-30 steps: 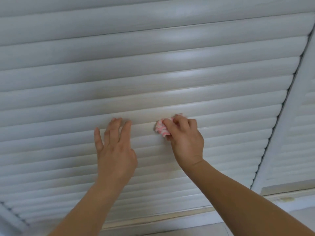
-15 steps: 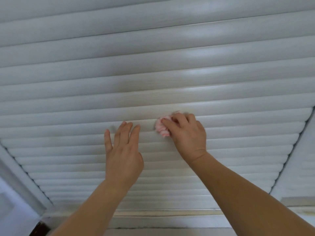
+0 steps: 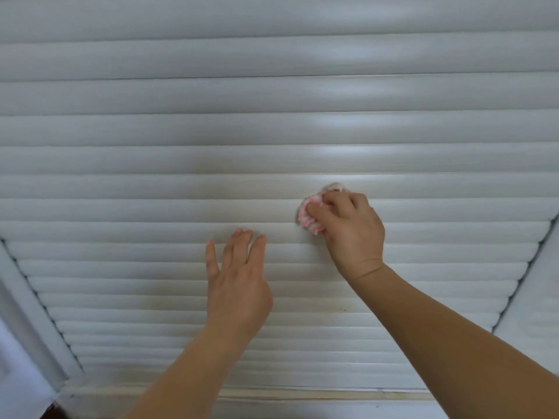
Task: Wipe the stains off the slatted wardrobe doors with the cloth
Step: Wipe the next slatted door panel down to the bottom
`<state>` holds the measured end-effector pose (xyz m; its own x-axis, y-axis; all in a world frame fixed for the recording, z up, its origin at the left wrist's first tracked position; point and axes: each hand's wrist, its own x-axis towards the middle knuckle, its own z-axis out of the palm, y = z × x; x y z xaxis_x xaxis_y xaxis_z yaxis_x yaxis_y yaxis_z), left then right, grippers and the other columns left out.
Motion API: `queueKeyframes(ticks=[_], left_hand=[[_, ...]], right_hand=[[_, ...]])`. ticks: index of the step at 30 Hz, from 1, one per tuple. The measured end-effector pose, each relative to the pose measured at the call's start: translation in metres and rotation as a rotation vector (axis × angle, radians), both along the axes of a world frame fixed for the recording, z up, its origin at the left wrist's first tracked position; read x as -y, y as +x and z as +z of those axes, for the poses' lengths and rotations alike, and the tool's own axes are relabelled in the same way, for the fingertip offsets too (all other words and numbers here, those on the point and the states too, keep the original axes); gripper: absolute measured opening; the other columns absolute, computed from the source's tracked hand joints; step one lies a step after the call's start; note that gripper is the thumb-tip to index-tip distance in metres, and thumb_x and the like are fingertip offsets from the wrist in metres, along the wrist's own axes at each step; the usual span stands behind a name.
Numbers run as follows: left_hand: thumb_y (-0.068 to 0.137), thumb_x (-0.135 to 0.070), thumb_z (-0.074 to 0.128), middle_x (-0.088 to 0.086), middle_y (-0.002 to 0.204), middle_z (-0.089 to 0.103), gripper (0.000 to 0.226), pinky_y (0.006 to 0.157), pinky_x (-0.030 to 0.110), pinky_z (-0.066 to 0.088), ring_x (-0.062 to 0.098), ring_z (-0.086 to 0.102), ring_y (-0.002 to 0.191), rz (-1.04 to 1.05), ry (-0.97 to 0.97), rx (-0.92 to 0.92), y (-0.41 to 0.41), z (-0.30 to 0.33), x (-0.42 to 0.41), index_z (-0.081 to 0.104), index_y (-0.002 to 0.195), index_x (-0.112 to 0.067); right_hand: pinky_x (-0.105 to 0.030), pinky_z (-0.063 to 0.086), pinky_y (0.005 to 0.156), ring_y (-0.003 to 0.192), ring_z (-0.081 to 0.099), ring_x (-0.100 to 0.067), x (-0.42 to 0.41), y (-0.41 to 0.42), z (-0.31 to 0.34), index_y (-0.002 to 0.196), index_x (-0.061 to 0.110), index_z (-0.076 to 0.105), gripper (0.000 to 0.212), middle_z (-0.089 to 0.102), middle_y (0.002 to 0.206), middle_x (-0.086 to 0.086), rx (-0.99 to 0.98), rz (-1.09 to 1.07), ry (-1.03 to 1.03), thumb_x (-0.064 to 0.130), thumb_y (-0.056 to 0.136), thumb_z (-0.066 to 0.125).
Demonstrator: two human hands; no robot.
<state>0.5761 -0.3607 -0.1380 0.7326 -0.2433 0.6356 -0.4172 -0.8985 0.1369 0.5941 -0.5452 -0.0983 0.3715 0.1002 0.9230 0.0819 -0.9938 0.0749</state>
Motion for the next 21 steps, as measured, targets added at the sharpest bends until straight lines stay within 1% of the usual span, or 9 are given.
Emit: queueKeyframes(ticks=[2,4,7,9,10,12,14,19,21], left_hand=[[0.050,0.006,0.068,0.011,0.129,0.054,0.076,0.110,0.054,0.013,0.029,0.047,0.126,0.008,-0.022,-0.003,0.000,0.000,-0.005,0.056,0.123,-0.009],[0.049,0.007,0.068,0.011,0.128,0.054,0.075,0.106,0.058,0.017,0.028,0.048,0.124,0.000,-0.038,-0.002,-0.001,0.001,-0.010,0.056,0.122,-0.009],[0.058,0.009,0.060,0.010,0.136,0.048,0.072,0.110,0.053,0.006,0.027,0.039,0.132,-0.022,-0.107,-0.039,-0.003,0.002,-0.022,0.053,0.127,-0.010],[0.064,0.008,0.057,0.008,0.141,0.042,0.070,0.111,0.048,-0.002,0.024,0.030,0.137,-0.024,-0.146,-0.061,-0.005,0.002,-0.031,0.049,0.131,-0.011],[0.066,0.007,0.056,0.007,0.142,0.040,0.069,0.112,0.047,-0.004,0.021,0.027,0.138,-0.028,-0.176,-0.062,-0.004,0.002,-0.037,0.048,0.132,-0.012],[0.073,0.002,0.053,0.000,0.146,0.031,0.069,0.113,0.042,-0.009,0.015,0.017,0.140,-0.014,-0.221,-0.106,-0.004,0.001,-0.046,0.039,0.138,-0.017],[0.080,-0.003,0.049,-0.006,0.149,0.020,0.069,0.113,0.038,-0.011,0.010,0.010,0.141,-0.001,-0.270,-0.175,-0.003,-0.001,-0.051,0.029,0.143,-0.022],[0.083,-0.006,0.047,-0.008,0.150,0.018,0.067,0.115,0.036,-0.005,0.010,0.015,0.139,0.006,-0.434,-0.262,0.001,-0.012,-0.056,0.026,0.143,-0.025],[0.082,-0.006,0.047,-0.008,0.149,0.019,0.067,0.116,0.035,-0.003,0.010,0.016,0.139,0.003,-0.495,-0.290,0.006,-0.018,-0.056,0.027,0.143,-0.025]], right_hand=[[-0.032,0.048,0.061,0.086,0.058,-0.031,-0.014,0.008,0.000,0.084,0.023,0.075,0.028,0.069,0.095,-0.004,0.004,0.017,-0.181,0.025,0.074,0.049],[-0.034,0.045,0.067,0.091,0.052,-0.029,-0.011,0.010,0.002,0.082,0.022,0.074,0.023,0.069,0.096,-0.004,0.012,0.050,-0.333,0.021,0.076,0.051],[-0.035,0.046,0.072,0.094,0.047,-0.028,0.019,-0.001,0.008,0.081,0.021,0.074,0.025,0.069,0.098,-0.006,0.011,0.078,-0.479,0.019,0.077,0.049],[-0.036,0.047,0.072,0.096,0.045,-0.030,0.036,-0.011,0.012,0.082,0.020,0.076,0.028,0.069,0.099,-0.009,-0.018,0.065,-0.501,0.020,0.076,0.048],[-0.037,0.049,0.072,0.096,0.045,-0.031,0.037,-0.013,0.014,0.081,0.018,0.076,0.025,0.069,0.099,-0.011,-0.027,0.049,-0.504,0.018,0.075,0.052],[-0.040,0.051,0.068,0.095,0.043,-0.032,0.031,-0.011,0.013,0.079,0.013,0.076,0.015,0.069,0.098,-0.014,-0.043,0.038,-0.490,0.008,0.066,0.072],[-0.041,0.051,0.066,0.094,0.043,-0.032,0.018,-0.008,0.013,0.077,0.011,0.076,0.026,0.069,0.097,-0.015,-0.066,0.053,-0.480,0.000,0.055,0.082],[-0.040,0.052,0.065,0.093,0.043,-0.032,-0.014,0.004,0.015,0.077,0.011,0.076,0.029,0.069,0.096,-0.015,-0.092,0.104,-0.525,0.000,0.051,0.083],[-0.040,0.051,0.065,0.093,0.043,-0.032,-0.029,0.011,0.014,0.079,0.011,0.076,0.024,0.069,0.096,-0.015,-0.073,0.113,-0.538,0.001,0.057,0.078]])
